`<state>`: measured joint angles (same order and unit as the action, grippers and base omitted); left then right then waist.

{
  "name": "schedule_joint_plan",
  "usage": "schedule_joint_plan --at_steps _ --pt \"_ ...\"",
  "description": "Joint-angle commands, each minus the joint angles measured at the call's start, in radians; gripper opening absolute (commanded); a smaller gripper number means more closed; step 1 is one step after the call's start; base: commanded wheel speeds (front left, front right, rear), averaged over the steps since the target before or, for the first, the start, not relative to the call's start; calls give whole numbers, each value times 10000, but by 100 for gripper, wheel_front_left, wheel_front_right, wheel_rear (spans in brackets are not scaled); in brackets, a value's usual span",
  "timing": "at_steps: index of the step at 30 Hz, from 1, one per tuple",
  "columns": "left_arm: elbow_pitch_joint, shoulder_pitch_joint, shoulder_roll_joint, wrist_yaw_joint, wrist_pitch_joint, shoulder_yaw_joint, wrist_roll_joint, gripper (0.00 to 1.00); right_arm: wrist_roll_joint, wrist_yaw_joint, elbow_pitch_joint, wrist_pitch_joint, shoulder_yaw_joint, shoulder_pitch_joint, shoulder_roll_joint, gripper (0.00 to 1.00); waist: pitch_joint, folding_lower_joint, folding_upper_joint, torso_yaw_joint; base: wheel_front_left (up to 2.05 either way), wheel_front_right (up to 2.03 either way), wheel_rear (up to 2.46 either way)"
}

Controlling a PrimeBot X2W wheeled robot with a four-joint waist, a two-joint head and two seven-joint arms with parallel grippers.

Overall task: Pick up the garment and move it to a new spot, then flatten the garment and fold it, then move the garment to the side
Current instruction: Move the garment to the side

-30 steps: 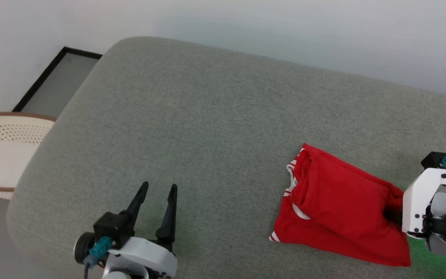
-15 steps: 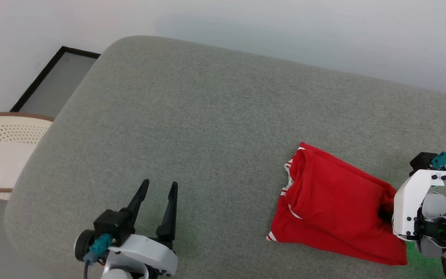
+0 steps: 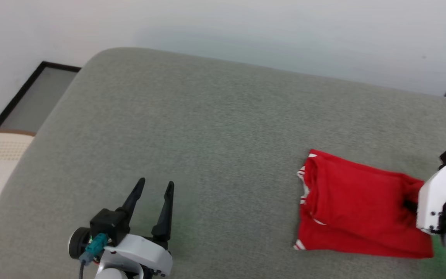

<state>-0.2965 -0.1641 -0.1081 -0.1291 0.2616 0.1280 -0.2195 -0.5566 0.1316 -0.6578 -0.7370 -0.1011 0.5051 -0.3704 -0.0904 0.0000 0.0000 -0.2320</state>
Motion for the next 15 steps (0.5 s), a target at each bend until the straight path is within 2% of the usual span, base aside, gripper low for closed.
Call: schedule_joint_plan --at_steps 1,15 --pt "61 -48 -84 -16 35 83 -39 100 19 -19 -50 139 109 185 -196 0 -39 0 0 316 0 0 0" --pt "240 -1165 -544 -16 34 646 -103 100 -9 -19 -156 795 414 867 -1728 0 -1298 0 0 1820 0 0 0"
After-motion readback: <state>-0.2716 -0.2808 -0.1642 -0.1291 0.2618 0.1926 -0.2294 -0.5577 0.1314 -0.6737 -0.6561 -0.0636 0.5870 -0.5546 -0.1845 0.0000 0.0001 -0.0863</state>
